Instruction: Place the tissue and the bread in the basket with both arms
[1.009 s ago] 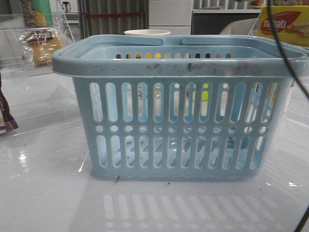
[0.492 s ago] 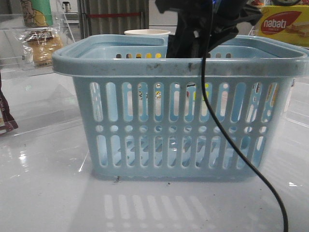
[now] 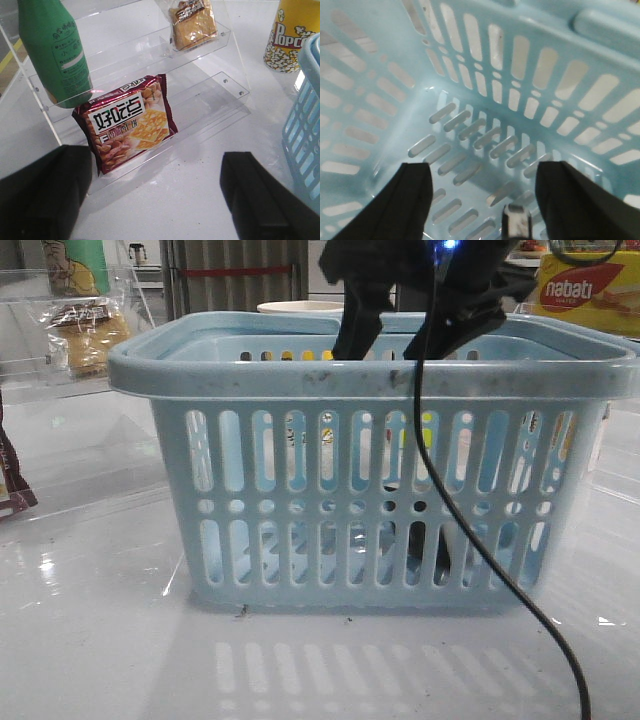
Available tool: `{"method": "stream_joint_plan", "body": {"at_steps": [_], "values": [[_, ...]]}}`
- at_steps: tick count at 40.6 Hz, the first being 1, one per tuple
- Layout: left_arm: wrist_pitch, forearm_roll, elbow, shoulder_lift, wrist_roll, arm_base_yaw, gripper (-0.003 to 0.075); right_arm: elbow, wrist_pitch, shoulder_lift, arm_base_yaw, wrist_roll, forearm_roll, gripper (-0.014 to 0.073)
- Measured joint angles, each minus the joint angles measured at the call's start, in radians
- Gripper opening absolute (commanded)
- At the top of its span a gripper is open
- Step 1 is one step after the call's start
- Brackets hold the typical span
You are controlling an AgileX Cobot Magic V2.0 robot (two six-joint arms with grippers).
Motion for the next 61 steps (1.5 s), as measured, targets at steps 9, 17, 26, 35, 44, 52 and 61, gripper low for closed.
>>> {"method": "stream_joint_plan", "body": {"at_steps": [9,17,26,35,44,52,61], "values": [[0.0,0.0,0.0,0.0,0.0,0.0,0.0583,0.06,0.056,-0.249,0.0,-0.063,-0.018,0.0549],[0.0,0.0,0.0,0.0,0.0,0.0,0.0582,0.2,0.094,-0.511,0.0,-0.107,-0.03,0.0549],[0.0,0.0,0.0,0.0,0.0,0.0,0.0583,0.376,0.134,-0.748,0.0,-0.113,-0.067,0.0549],[0.0,0.0,0.0,0.0,0.0,0.0,0.0583,0.469,0.163,-0.859,0.0,-0.115,-0.071,0.0549],[0.0,0.0,-0.029,0.094,0.0,0.0,0.0583,0.473,0.167,-0.862,0.0,-0.116,-0.071,0.0549],[-0.01,-0.021,-0.133,0.319,0.0,0.0,0.0583,0.473,0.167,-0.862,0.0,-0.116,-0.071,0.0549],[-0.081,-0.055,-0.301,0.606,0.0,0.0,0.0583,0.473,0.167,-0.862,0.0,-0.119,-0.071,0.0549]]}}
